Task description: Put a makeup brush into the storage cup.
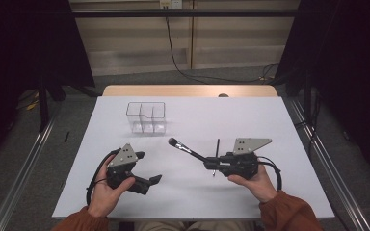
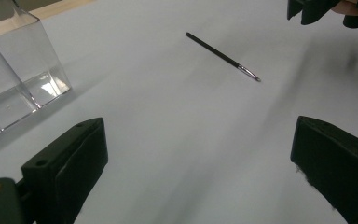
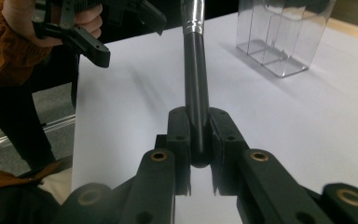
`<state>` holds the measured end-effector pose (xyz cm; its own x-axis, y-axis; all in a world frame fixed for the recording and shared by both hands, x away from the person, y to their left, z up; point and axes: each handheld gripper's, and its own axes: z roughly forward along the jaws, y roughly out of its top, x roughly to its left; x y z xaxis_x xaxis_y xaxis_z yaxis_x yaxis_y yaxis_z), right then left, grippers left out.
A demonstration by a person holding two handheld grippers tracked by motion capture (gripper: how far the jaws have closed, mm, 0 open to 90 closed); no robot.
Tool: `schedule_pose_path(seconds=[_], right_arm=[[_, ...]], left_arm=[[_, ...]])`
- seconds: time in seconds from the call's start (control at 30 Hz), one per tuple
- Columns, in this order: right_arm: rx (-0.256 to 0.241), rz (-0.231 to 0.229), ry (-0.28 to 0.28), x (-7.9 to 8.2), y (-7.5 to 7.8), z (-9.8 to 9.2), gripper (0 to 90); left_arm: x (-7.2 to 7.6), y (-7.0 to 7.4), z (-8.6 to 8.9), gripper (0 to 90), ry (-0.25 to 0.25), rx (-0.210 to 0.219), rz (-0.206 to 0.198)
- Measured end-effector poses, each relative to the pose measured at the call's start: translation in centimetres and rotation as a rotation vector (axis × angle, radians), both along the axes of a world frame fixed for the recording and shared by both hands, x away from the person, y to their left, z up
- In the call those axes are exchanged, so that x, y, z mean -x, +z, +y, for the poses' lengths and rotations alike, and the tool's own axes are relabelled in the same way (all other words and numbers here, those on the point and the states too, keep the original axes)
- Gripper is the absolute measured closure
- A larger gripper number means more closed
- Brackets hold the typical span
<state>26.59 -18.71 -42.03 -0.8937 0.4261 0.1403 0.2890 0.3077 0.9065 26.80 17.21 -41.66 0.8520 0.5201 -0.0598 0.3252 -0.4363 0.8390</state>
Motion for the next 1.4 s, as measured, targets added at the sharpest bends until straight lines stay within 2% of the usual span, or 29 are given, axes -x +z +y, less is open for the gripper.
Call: schedule_pose_path(seconds=[0.17, 0.27, 0.6, 0.67, 1.0, 1.33, 1.4], right_arm=[[-0.039, -0.029, 0.005, 0.3, 0.4, 0.1, 79.7], [-0.039, -0.021, 0.005, 0.2, 0.3, 0.2, 79.7], [-0.061, -0.044, 0.007, 0.2, 0.5, 0.4, 79.8], [-0.066, -0.049, 0.007, 0.3, 0.5, 0.4, 79.7], [-0.067, -0.054, 0.003, 0.2, 0.6, 0.3, 79.7], [-0.071, -0.064, -0.004, 0.2, 0.7, 0.2, 79.8], [-0.072, -0.065, -0.004, 0.2, 0.7, 0.2, 79.7]], left_arm=[[0.1, 0.1, -0.2, 3.9, -0.006, 0.014, -0.007], [0.1, 0.2, -0.3, 3.9, -0.011, 0.023, -0.019], [-0.1, 0.9, -1.8, 3.2, -0.021, 0.111, -0.035], [-0.2, 1.0, -2.2, 3.2, -0.036, 0.134, -0.022], [-0.8, 1.1, -4.3, 3.9, -0.068, 0.195, -0.019], [-0.9, 1.5, -6.4, 3.8, -0.105, 0.195, -0.036], [-0.9, 1.6, -6.6, 3.7, -0.098, 0.205, -0.048]])
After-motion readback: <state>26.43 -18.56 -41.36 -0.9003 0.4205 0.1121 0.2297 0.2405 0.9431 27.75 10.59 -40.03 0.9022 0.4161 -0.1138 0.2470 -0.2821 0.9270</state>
